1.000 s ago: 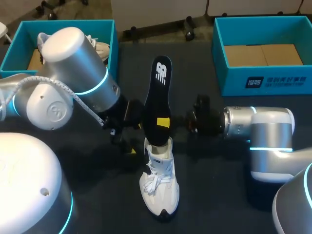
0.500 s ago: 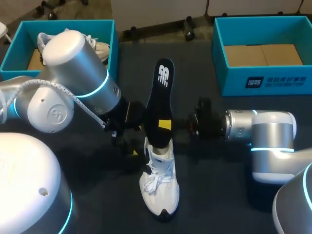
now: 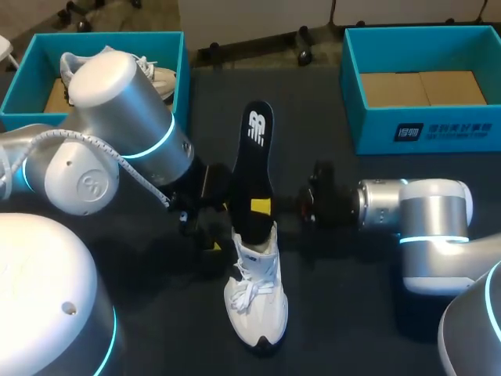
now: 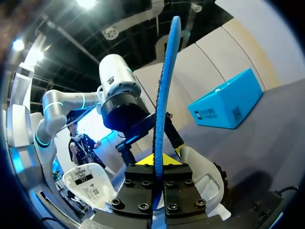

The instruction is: Take the shoe out of the shoebox, open the shoe tongue, remove and reinsert the insole, then place the shoe into the shoebox

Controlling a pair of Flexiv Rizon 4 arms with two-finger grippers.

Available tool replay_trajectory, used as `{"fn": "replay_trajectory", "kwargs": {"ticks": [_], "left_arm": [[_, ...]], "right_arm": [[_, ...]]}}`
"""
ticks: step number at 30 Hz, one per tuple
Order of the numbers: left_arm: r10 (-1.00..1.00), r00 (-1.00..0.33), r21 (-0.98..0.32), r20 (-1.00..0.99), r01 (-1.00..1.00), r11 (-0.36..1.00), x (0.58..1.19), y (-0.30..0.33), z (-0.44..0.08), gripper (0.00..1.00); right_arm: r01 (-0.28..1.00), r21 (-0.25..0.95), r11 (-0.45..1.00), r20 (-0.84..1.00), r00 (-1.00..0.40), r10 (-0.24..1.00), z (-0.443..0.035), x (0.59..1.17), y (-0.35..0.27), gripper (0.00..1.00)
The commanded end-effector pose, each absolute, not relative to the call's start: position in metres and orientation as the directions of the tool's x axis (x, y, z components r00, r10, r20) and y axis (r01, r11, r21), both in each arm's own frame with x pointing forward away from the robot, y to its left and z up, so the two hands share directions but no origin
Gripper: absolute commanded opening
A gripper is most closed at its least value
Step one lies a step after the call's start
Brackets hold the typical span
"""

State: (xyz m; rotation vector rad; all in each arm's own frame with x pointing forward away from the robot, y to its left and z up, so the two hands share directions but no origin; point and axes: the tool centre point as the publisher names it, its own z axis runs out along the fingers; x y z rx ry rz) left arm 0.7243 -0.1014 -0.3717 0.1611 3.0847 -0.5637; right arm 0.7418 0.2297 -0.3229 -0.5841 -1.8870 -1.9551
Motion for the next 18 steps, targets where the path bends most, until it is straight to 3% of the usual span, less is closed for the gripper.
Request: {"fn": "replay_trajectory", "kwargs": {"ticks": [1,18], "left_arm": [[0.101,-0.995,-0.352,-0.020,0.101,0.930,0.725,-0.103,-0.374,1.00],[0.101,-0.995,-0.352,-0.020,0.101,0.930,0.725,-0.103,-0.374,1.00]], "right_arm": [[0.524,0.851,-0.041,0.526,-0.850,0.032,-0.327,0.736,0.233,0.00],[0.557,0.830,-0.001,0.556,-0.828,0.065,-0.342,0.715,0.236,0.00]]}}
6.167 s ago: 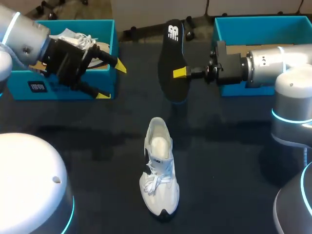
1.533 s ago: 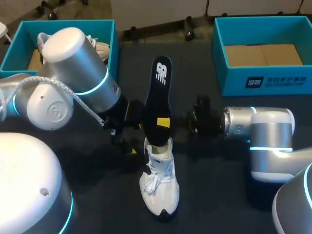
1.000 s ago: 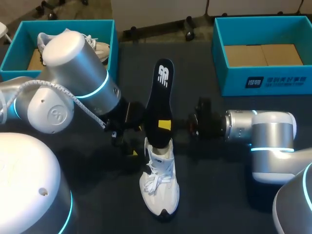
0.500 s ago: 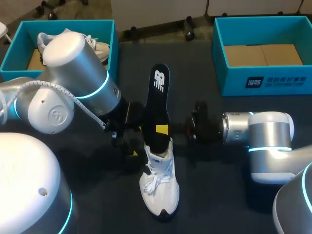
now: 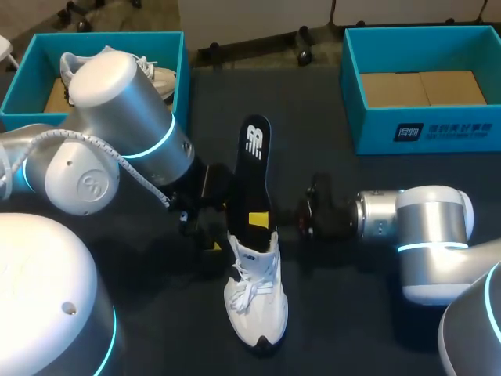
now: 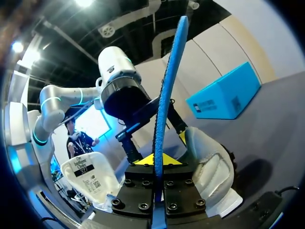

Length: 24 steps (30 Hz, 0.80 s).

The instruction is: Take the shoe out of the shoebox, open the shoe tongue, remove and reinsert the insole, then place the shoe into the shoebox

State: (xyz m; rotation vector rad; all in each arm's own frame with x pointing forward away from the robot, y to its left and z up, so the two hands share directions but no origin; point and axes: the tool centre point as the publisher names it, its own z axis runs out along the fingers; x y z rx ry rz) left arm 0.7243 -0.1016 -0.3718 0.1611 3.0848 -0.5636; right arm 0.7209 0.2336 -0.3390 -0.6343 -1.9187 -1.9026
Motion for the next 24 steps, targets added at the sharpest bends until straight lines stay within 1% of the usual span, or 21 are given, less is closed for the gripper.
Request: {"fn": "replay_trajectory", "kwargs": {"ticks": [1,11,19,21,22,24], "left_arm": [[0.101,-0.995,-0.352,-0.020,0.101,0.930,0.725,-0.103,-0.374,1.00],[0.101,-0.995,-0.352,-0.020,0.101,0.930,0.725,-0.103,-0.374,1.00],[0.101,-0.995,-0.352,-0.020,0.101,0.930,0.725,-0.103,-0.374,1.00],[0.101,-0.995,-0.352,-0.020,0.101,0.930,0.725,-0.103,-0.374,1.00],[0.101,-0.995,-0.352,-0.020,0.101,0.930,0.725,-0.103,-0.374,1.00],[0.101,-0.995,-0.352,-0.020,0.101,0.930,0.725,-0.103,-0.374,1.00]], "right_arm": [[0.571,0.821,0.008,0.570,-0.819,0.070,-0.345,0.713,0.237,0.00],[0.607,0.793,0.049,0.604,-0.795,0.059,-0.352,0.705,0.238,0.00],[0.588,0.808,0.038,0.587,-0.809,0.043,-0.342,0.710,0.241,0.00],[0.578,0.815,0.039,0.577,-0.816,0.034,-0.339,0.711,0.242,0.09],[0.577,0.816,0.039,0.576,-0.816,0.034,-0.338,0.711,0.242,0.10],[0.572,0.819,0.045,0.572,-0.820,0.029,-0.336,0.712,0.243,0.16]]}}
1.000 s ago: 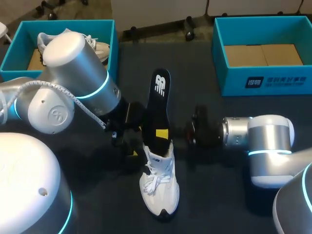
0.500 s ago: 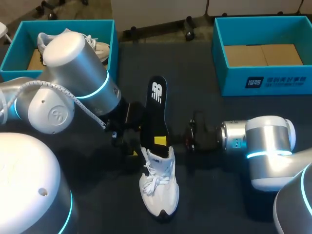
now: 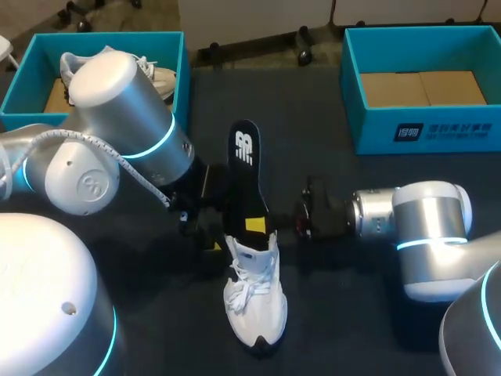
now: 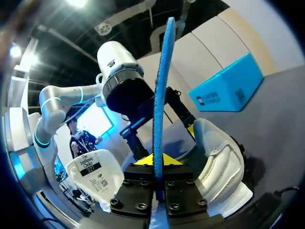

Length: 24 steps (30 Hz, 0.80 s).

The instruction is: Take the shoe out of the shoebox, open the shoe tongue, remove and reinsert the insole, then place the shoe into the shoebox

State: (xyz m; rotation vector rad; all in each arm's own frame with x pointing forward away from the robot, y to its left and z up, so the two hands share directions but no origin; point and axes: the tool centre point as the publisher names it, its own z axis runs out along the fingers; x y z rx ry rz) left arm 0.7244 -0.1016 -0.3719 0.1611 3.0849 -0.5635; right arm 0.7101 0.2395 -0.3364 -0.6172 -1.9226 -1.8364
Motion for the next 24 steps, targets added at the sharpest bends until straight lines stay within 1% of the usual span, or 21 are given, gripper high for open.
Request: {"fn": "replay_trajectory", "kwargs": {"ticks": [1,2,3,7,13,17,20,24], "left_arm": [[0.101,-0.995,-0.352,-0.020,0.101,0.930,0.725,-0.103,-0.374,1.00],[0.101,-0.995,-0.352,-0.020,0.101,0.930,0.725,-0.103,-0.374,1.00],[0.101,-0.995,-0.352,-0.020,0.101,0.930,0.725,-0.103,-0.374,1.00],[0.101,-0.995,-0.352,-0.020,0.101,0.930,0.725,-0.103,-0.374,1.00],[0.101,-0.995,-0.352,-0.020,0.101,0.930,0.725,-0.103,-0.374,1.00],[0.101,-0.995,-0.352,-0.020,0.101,0.930,0.725,-0.103,-0.374,1.00],[0.101,-0.995,-0.352,-0.020,0.101,0.930,0.725,-0.103,-0.374,1.00],[0.101,-0.995,-0.352,-0.020,0.101,0.930,0.725,-0.103,-0.374,1.00]], "right_arm": [[0.572,0.819,0.045,0.571,-0.820,0.029,-0.335,0.712,0.243,0.16],[0.571,0.820,0.045,0.570,-0.821,0.028,-0.335,0.712,0.243,0.17],[0.566,0.823,0.047,0.566,-0.824,0.019,-0.333,0.712,0.243,0.21],[0.562,0.825,0.048,0.562,-0.827,0.019,-0.330,0.713,0.244,0.22],[0.548,0.834,0.059,0.548,-0.836,0.012,-0.321,0.717,0.247,0.26],[0.541,0.840,0.037,0.541,-0.841,0.015,-0.317,0.721,0.247,0.27],[0.543,0.839,0.017,0.543,-0.839,0.024,-0.315,0.725,0.248,0.25],[0.542,0.840,0.005,0.542,-0.840,0.023,-0.313,0.729,0.250,0.26]]}}
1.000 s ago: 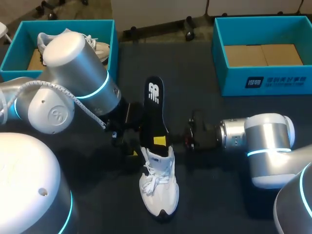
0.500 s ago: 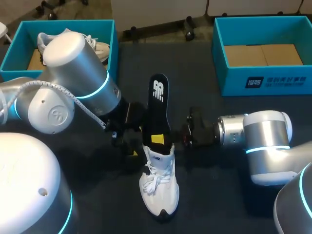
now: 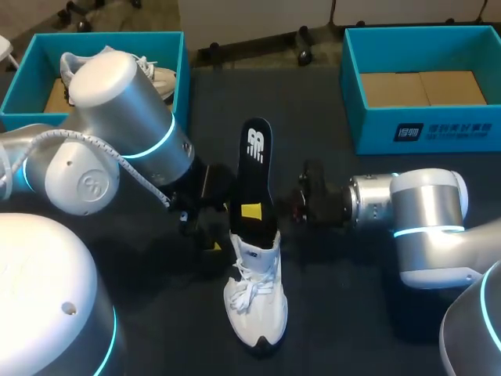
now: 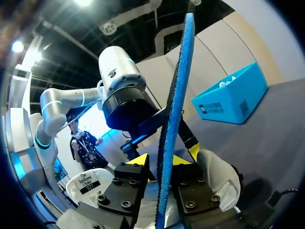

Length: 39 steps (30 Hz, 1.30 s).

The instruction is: Take the shoe out of the shoebox, open the shoe tongue, remove and reinsert the insole, then place the shoe into the shoebox

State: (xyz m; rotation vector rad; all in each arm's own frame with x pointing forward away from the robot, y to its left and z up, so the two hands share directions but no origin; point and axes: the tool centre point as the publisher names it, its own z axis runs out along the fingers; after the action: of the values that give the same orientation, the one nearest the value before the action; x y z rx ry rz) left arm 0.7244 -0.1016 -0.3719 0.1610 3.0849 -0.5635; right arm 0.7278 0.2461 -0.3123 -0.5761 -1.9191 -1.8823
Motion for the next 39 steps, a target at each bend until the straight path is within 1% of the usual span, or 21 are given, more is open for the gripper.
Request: {"fn": "replay_trajectory", "kwargs": {"ticks": [1,2,5,8,15,27,36,38,39], "left_arm": [[0.101,-0.995,-0.352,-0.020,0.101,0.930,0.725,-0.103,-0.374,1.00],[0.101,-0.995,-0.352,-0.020,0.101,0.930,0.725,-0.103,-0.374,1.00],[0.101,-0.995,-0.352,-0.020,0.101,0.930,0.725,-0.103,-0.374,1.00],[0.101,-0.995,-0.352,-0.020,0.101,0.930,0.725,-0.103,-0.374,1.00],[0.101,-0.995,-0.352,-0.020,0.101,0.930,0.725,-0.103,-0.374,1.00],[0.101,-0.995,-0.352,-0.020,0.101,0.930,0.725,-0.103,-0.374,1.00],[0.101,-0.995,-0.352,-0.020,0.101,0.930,0.725,-0.103,-0.374,1.00],[0.101,-0.995,-0.352,-0.020,0.101,0.930,0.725,-0.103,-0.374,1.00],[0.101,-0.995,-0.352,-0.020,0.101,0.930,0.725,-0.103,-0.374,1.00]], "right_arm": [[0.540,0.841,-0.003,0.540,-0.841,0.025,-0.312,0.730,0.251,0.27],[0.542,0.841,-0.018,0.542,-0.840,0.029,-0.311,0.731,0.251,0.27],[0.541,0.840,-0.029,0.542,-0.839,0.037,-0.308,0.735,0.251,0.24],[0.551,0.834,-0.039,0.552,-0.833,0.044,-0.308,0.737,0.251,0.00],[0.579,0.815,-0.030,0.580,-0.814,0.038,-0.320,0.734,0.254,0.00],[0.622,0.783,0.006,0.621,-0.783,0.046,-0.344,0.709,0.247,0.00],[0.627,0.778,0.023,0.626,-0.779,0.037,-0.345,0.706,0.248,0.00],[0.621,0.784,0.019,0.620,-0.784,0.034,-0.341,0.707,0.248,0.19],[0.616,0.788,0.016,0.615,-0.788,0.035,-0.339,0.708,0.248,0.25]]}}
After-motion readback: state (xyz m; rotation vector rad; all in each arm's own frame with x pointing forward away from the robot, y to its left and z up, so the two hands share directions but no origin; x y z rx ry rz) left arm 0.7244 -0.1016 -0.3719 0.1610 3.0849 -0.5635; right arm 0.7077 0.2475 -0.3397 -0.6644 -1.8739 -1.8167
